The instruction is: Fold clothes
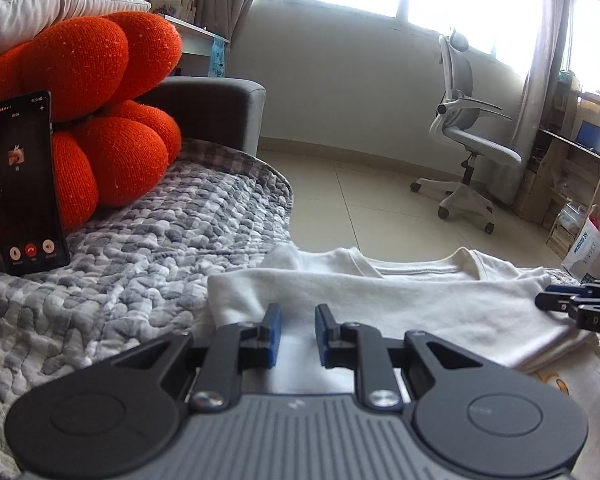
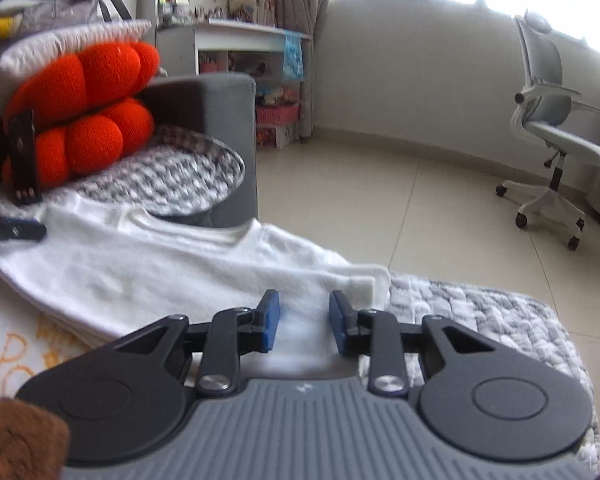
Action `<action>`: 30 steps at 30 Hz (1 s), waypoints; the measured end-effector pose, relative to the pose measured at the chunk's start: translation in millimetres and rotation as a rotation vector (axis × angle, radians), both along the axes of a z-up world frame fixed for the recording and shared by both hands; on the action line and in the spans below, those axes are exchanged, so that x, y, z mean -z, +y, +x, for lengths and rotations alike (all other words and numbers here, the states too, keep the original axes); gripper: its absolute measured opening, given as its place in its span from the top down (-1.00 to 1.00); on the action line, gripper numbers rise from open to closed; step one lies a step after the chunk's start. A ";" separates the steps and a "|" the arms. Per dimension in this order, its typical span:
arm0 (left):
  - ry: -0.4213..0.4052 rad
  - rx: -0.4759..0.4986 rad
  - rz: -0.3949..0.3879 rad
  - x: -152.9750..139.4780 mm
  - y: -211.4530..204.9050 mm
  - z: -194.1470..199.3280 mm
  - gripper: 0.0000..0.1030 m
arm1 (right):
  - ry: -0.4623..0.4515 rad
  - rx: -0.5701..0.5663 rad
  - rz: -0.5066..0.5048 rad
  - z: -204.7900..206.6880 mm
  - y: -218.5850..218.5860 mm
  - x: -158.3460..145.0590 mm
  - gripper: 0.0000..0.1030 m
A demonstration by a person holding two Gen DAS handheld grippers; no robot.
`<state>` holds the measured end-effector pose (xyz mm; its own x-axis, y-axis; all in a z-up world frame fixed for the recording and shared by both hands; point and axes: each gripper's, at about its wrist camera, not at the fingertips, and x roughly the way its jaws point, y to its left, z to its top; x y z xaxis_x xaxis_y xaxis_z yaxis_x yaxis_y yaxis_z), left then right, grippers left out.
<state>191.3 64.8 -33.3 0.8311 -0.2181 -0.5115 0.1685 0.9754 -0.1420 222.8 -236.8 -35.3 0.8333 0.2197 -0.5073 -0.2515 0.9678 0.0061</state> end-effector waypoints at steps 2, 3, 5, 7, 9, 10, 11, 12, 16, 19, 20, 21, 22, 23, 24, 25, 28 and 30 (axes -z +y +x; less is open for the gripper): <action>-0.003 -0.005 -0.017 -4.5 7.1 -2.0 0.56 | 0.012 0.003 0.021 2.0 -3.9 0.4 0.40; -0.003 -0.015 -0.030 -6.5 12.2 -1.7 0.47 | 0.017 0.004 0.032 2.9 -5.8 0.9 0.40; 0.007 -0.046 -0.060 -8.6 24.4 1.4 0.31 | 0.029 0.005 0.054 4.3 -9.2 2.3 0.39; 0.038 -0.071 -0.098 -6.2 37.4 7.6 0.27 | 0.033 0.006 0.064 3.8 -9.3 3.0 0.39; 0.079 -0.091 -0.161 0.4 51.3 14.5 0.26 | 0.033 0.007 0.059 2.7 -7.0 3.5 0.38; 0.104 -0.091 -0.215 5.0 58.3 18.1 0.26 | 0.034 0.006 0.055 2.5 -6.0 3.5 0.37; 0.125 -0.090 -0.281 9.8 64.6 21.5 0.28 | 0.034 0.006 0.051 2.2 -5.2 3.5 0.36; 0.141 -0.087 -0.346 14.1 69.3 24.7 0.29 | 0.034 0.005 0.049 1.9 -4.9 4.0 0.35; 0.179 -0.077 -0.539 29.4 76.2 37.5 0.32 | 0.035 0.004 0.048 1.6 -5.7 4.5 0.35; 0.161 -0.113 -0.623 35.2 78.8 36.4 0.66 | 0.035 0.004 0.052 1.7 -6.7 4.6 0.35; 0.136 -0.133 -0.601 32.5 75.0 31.2 0.70 | 0.035 0.004 0.053 1.9 -6.7 4.5 0.35; 0.111 -0.154 -0.579 29.9 71.3 26.1 0.74 | 0.034 0.004 0.052 1.8 -6.5 4.5 0.35; 0.084 -0.174 -0.526 25.8 64.5 21.0 0.76 | 0.034 0.004 0.050 1.6 -6.2 4.5 0.35; 0.054 -0.192 -0.426 19.5 52.9 15.8 0.76 | 0.033 0.003 0.048 1.3 -5.9 4.6 0.35; 0.029 -0.206 -0.335 14.6 41.6 12.0 0.76 | 0.033 0.003 0.045 1.2 -5.7 4.8 0.35; 0.011 -0.215 -0.256 12.1 30.6 10.4 0.76 | 0.032 0.003 0.042 1.0 -5.3 4.9 0.35; 0.033 -0.226 -0.200 13.0 21.3 17.3 0.70 | 0.032 0.003 0.035 1.2 -4.8 5.0 0.34; 0.045 -0.221 -0.286 16.9 35.2 19.3 0.56 | 0.031 0.005 0.041 1.0 -5.7 4.2 0.34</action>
<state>210.6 99.9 -50.2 0.8522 -0.1752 -0.4930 -0.0548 0.9072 -0.4171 223.8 -242.5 -39.5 0.8184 0.2367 -0.5237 -0.2457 0.9679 0.0535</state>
